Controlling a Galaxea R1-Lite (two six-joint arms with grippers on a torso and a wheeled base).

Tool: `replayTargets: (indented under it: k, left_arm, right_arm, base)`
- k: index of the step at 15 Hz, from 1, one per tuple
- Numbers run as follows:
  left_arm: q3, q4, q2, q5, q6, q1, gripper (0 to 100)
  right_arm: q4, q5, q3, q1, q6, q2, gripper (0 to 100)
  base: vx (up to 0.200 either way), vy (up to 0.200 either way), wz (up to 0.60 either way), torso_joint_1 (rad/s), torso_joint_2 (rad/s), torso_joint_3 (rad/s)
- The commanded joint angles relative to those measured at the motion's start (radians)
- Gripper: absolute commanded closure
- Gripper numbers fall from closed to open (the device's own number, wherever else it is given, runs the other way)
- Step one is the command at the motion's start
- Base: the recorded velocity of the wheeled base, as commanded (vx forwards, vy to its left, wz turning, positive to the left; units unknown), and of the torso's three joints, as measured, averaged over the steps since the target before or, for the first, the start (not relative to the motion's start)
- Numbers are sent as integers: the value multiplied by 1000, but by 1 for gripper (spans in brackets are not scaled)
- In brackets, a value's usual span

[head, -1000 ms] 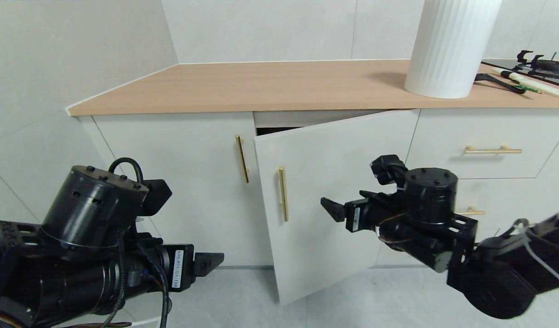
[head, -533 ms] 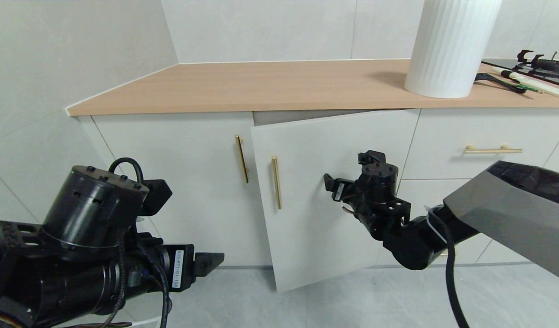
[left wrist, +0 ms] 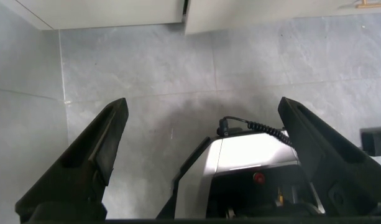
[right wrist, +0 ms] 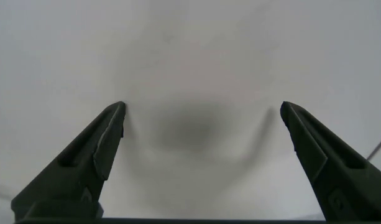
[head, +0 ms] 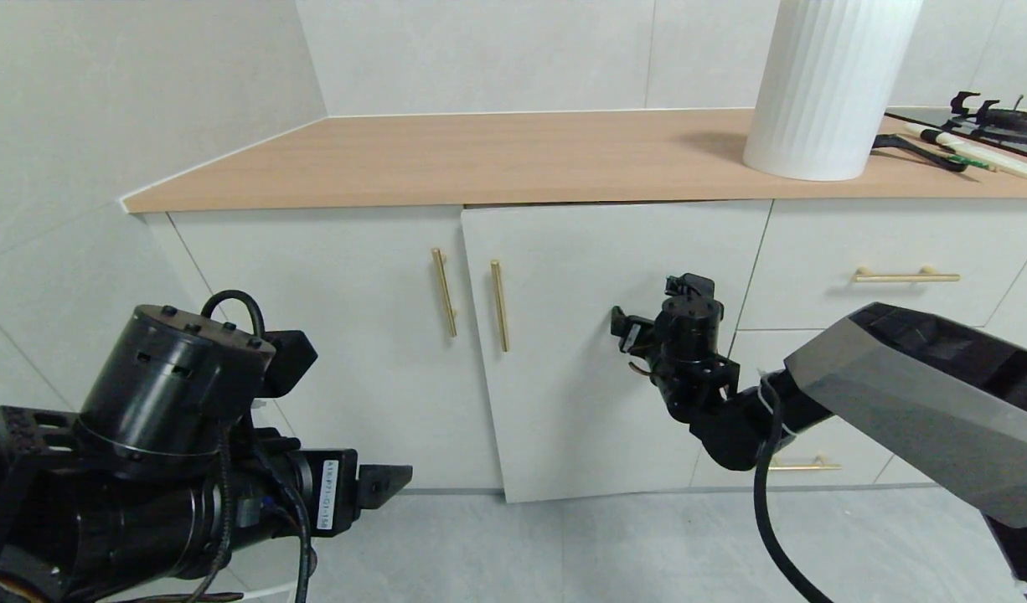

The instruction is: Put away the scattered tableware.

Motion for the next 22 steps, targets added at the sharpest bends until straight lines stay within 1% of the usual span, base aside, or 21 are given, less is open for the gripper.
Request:
replayTargets:
  k: [1,4,7,9,11,13,14,15,16,18,19,22]
  left_arm:
    - [0,0,2,1,-1,0,0]
    - [2,0,2,1,-1,0,0]
    - [2,0,2,1,-1,0,0]
    - [2,0,2,1,-1,0,0]
    - [2,0,2,1,-1,0,0]
    - [2,0,1,1,-1,0,0]
    - [2,0,1,1,-1,0,0]
    - [0,0,-2,1,-1,0,0]
    - [0,0,-4,1,-1,0,0]
    - [0,0,-7,1,-1,2,0]
    - [0,0,-11,1,-1,2,0]
    - [-9,-4,-80,4,3,15,0]
  right_arm:
    - [0,-7,-25,-11,0,24,0]
    - [0,-32,-64,-28,0,42,0]
    - [1,-37,-74,-41,-2,53,0]
    - [0,-37,-53,-40,0,36,0]
    - [-3,2,67,0,1,-61,0]
    - [9,135,240,28,1,-180,0]
    - [14,158,261,28,1,-196,0]
    - [75,344,403,29,1,-320,0]
    - [110,394,433,29,1,-366,0]
    - [181,408,439,28,0,-432,0]
    - [188,407,446,25,0,-467,0]
    - [191,353,531,-18,-11,-660,0]
  base:
    - [0,0,0,0,0,0]
    - [0,0,0,0,0,0]
    - [0,0,0,0,0,0]
    - [0,0,0,0,0,0]
    - [0,0,0,0,0,0]
    - [0,0,0,0,0,0]
    - [0,0,0,0,0,0]
    - [0,0,0,0,0,0]
    - [0,0,0,0,0,0]
    - [0,0,0,0,0,0]
    - [0,0,0,0,0,0]
    - [0,0,0,0,0,0]
